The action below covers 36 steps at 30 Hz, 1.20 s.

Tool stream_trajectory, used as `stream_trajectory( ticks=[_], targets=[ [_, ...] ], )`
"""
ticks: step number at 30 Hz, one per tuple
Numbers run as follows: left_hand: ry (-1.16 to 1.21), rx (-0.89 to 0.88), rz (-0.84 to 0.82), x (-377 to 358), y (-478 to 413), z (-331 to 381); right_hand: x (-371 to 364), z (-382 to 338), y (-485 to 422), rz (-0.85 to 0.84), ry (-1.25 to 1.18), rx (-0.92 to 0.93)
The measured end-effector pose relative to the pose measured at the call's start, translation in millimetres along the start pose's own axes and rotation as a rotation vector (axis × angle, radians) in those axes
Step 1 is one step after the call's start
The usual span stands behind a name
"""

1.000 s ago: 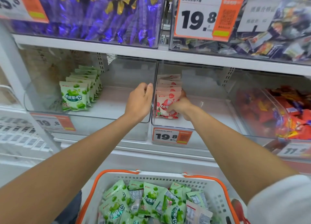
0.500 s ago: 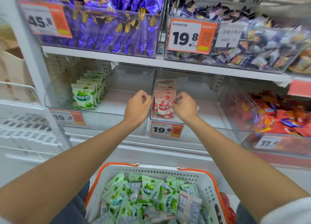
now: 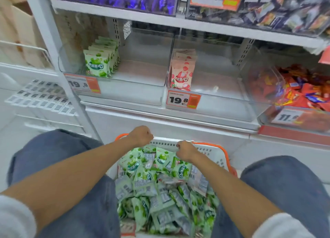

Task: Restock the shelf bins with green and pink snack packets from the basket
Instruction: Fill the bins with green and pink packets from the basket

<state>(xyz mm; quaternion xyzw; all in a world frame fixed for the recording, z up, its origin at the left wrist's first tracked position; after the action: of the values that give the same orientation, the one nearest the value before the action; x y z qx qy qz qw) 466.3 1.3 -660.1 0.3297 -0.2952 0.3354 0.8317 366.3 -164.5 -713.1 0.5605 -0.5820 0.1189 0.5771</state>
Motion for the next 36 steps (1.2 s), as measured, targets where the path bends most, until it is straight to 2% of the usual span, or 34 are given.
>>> stream_trajectory(
  ticks=[5, 8, 10, 14, 17, 19, 21, 25, 28, 31, 36],
  targets=[
    [-0.046, -0.023, -0.169, -29, -4, -2, -48, 23, -19, -0.083, 0.006, -0.112],
    [-0.089, -0.033, -0.217, -40, -3, -9, -55, 24, -24, -0.014, 0.068, -0.120],
    [-0.069, -0.003, -0.266, -45, 0, -13, -48, 20, -21, 0.019, 0.029, -0.096],
    [0.050, 0.126, -0.320, -43, 10, -27, -19, 2, -13, 0.025, -0.261, 0.020],
    [0.188, 0.185, -0.304, -38, 17, -34, -6, -14, 0, -0.100, -0.453, 0.048],
    [0.215, 0.206, -0.283, -34, 22, -38, -16, -16, 9, -0.222, -0.495, 0.016],
    [0.210, 0.208, -0.257, -31, 26, -41, -26, -13, 19, -0.252, -0.500, 0.019],
    [0.277, 0.202, -0.191, -20, 26, -42, -6, -17, 27, -0.121, -0.535, 0.016],
    [0.368, 0.124, -0.119, -6, 25, -24, 29, -39, 25, -0.053, -0.680, 0.080],
    [0.467, 0.021, -0.037, 14, 27, -2, 50, -64, 19, -0.065, -0.810, 0.102],
    [0.647, -0.015, 0.189, 64, 36, 10, 90, -113, 36, -0.057, -1.068, 0.143]
  ],
)
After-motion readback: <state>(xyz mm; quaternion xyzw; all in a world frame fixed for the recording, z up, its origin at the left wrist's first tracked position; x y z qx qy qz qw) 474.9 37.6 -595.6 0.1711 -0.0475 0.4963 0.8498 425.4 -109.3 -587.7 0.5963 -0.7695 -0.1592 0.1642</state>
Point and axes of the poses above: each hand's wrist, its own y-axis away from the middle knuckle, its own x-axis out of the back of the hand, z = x × y, the point moved 7 cm from there along -y, towards the middle knuckle, and after that the axes turned 5 degrees about -x, right-handed, at the moved point
